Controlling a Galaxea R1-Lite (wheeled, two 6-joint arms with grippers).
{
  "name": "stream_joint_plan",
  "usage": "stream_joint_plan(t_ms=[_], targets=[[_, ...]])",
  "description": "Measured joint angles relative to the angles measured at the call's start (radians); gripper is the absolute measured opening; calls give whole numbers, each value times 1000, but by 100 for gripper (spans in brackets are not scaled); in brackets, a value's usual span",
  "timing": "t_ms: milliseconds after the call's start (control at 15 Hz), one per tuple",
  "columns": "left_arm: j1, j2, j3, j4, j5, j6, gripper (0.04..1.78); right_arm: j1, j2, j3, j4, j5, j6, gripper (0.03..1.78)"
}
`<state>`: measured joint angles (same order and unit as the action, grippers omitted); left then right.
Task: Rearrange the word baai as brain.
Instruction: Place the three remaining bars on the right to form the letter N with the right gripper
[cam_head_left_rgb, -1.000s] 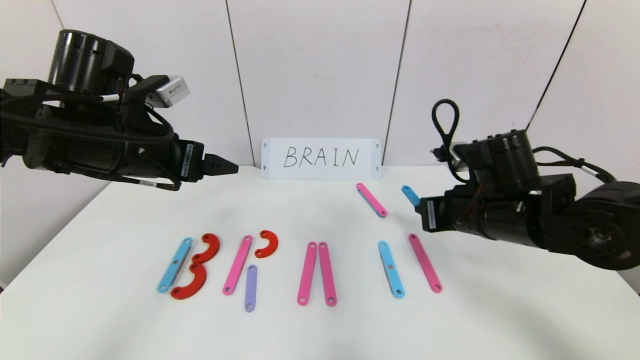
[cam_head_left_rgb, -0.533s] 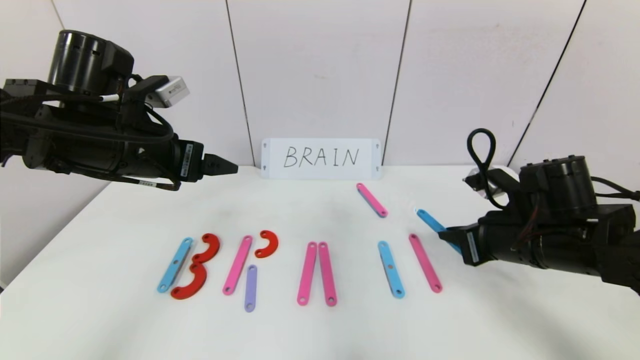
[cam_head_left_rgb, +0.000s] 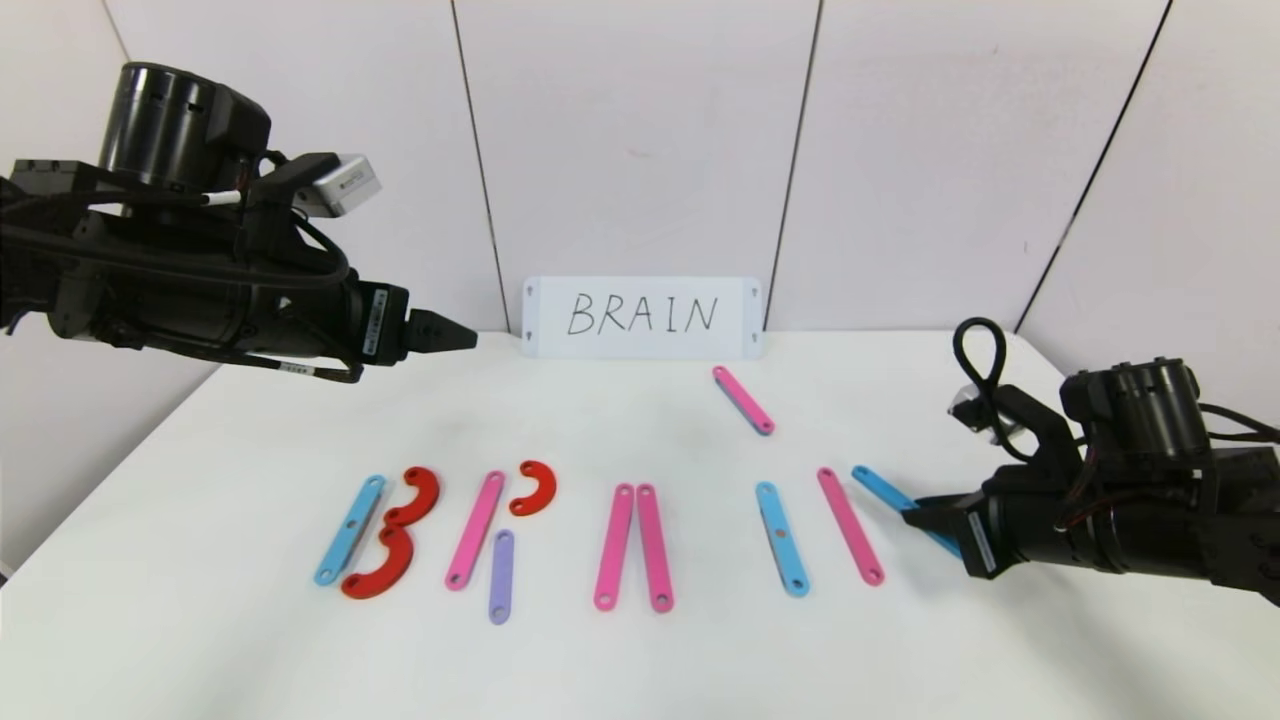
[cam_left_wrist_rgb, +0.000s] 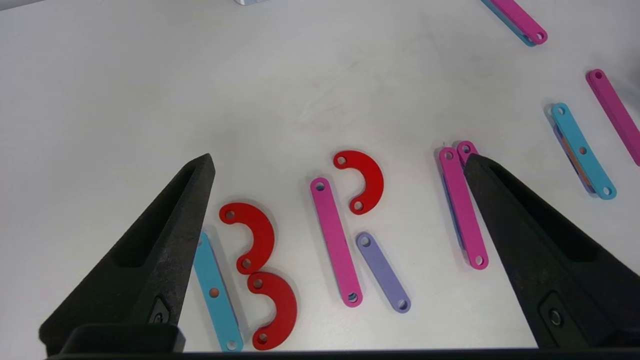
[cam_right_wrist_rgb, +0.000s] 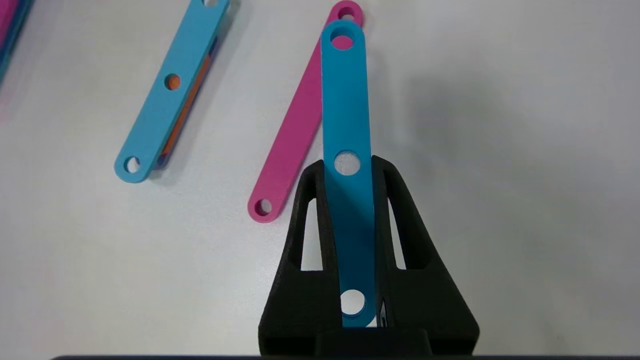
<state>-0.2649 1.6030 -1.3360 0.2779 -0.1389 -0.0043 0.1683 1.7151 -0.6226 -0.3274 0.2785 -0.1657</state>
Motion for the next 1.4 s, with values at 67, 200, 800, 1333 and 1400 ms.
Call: stream_joint_plan(t_ms=[67,200,800,1333,1400], targets=[[-1,1,0,0,0,0,174,-6,18,10,-39,-1,-2,21],[0,1,0,-1,0,0,174,-14,52,31,-120,-8,-5,21],[0,1,0,0,0,0,174,-17,118,43,-164,-23,0,21],[0,3,0,-2,0,0,174,-17,201,62,-344,-59,10,21],[0,3,0,-2,0,0,174,-17,206,64,-346,-59,10,21]])
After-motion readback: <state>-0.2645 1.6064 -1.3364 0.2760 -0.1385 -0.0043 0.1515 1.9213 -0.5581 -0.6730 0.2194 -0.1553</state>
